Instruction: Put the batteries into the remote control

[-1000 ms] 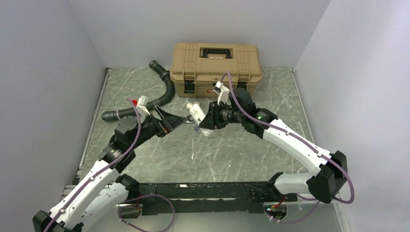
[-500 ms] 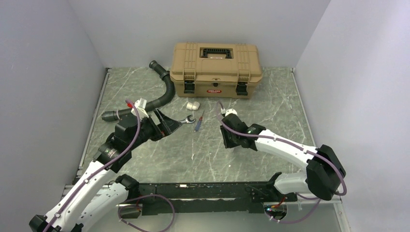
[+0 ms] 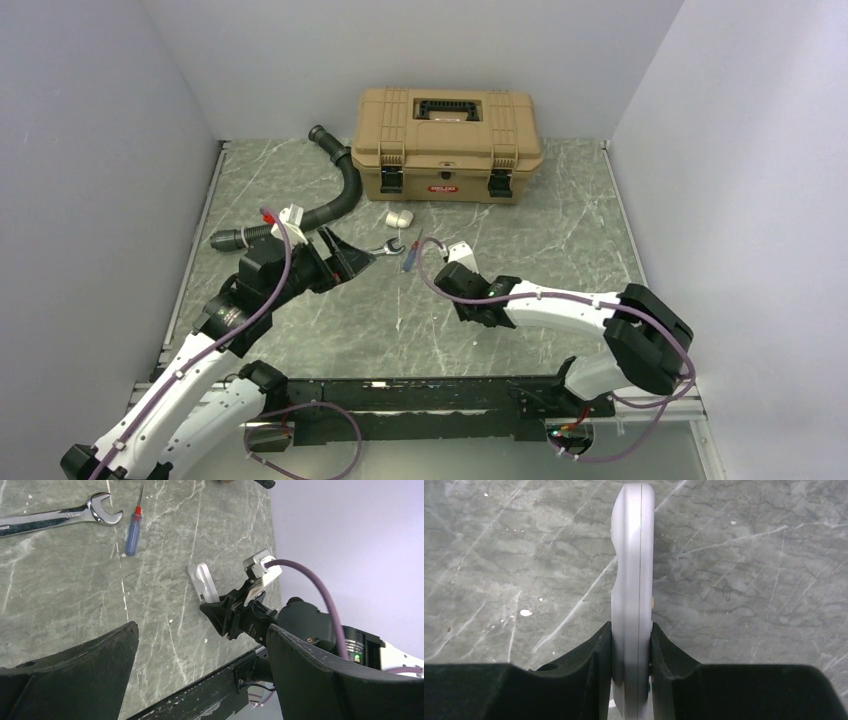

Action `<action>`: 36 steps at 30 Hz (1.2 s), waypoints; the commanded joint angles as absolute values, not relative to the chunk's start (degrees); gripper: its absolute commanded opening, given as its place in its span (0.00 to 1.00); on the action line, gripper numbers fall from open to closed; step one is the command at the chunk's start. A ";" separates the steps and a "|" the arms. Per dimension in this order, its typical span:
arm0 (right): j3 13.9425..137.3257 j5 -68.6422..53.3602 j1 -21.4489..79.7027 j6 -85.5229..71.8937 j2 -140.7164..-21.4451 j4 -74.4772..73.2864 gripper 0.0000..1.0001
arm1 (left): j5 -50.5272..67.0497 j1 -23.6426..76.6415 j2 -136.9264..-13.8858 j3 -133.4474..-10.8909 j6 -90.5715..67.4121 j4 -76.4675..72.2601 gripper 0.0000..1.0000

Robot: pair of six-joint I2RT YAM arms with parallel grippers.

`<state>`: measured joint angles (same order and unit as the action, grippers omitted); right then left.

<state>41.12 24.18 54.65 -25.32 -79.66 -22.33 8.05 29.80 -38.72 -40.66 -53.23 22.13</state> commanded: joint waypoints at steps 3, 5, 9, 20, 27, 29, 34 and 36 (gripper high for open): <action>42.44 30.13 57.17 -26.76 -83.94 -18.34 0.00 | 6.90 29.51 -37.66 -42.06 -52.83 21.94 0.99; 42.67 29.98 57.51 -26.60 -85.02 -18.14 0.02 | 6.94 29.52 -37.71 -42.02 -52.83 21.93 0.99; 42.80 30.37 58.12 -26.61 -86.06 -18.36 0.10 | 7.03 29.48 -37.38 -41.69 -53.03 21.35 0.99; 43.01 31.02 58.60 -26.45 -86.06 -18.96 0.39 | 7.20 29.44 -36.97 -41.13 -53.34 20.13 0.99; 43.41 30.89 58.80 -26.78 -86.39 -19.05 0.48 | 7.30 29.40 -37.00 -41.17 -53.18 20.13 1.00; 43.70 30.85 58.84 -26.86 -86.45 -19.31 0.50 | 7.29 29.44 -36.87 -41.12 -53.22 20.09 0.99; 43.79 29.78 58.97 -26.62 -86.66 -18.91 0.63 | 7.17 29.40 -36.84 -41.07 -53.17 20.51 0.99; 43.69 29.24 58.99 -26.75 -86.69 -18.61 0.66 | 6.97 29.44 -36.53 -40.97 -53.09 20.89 0.99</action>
<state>42.09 29.50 58.67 -26.13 -86.32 -19.59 7.64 29.69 -37.58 -40.62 -53.25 22.09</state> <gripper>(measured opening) 0.629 0.994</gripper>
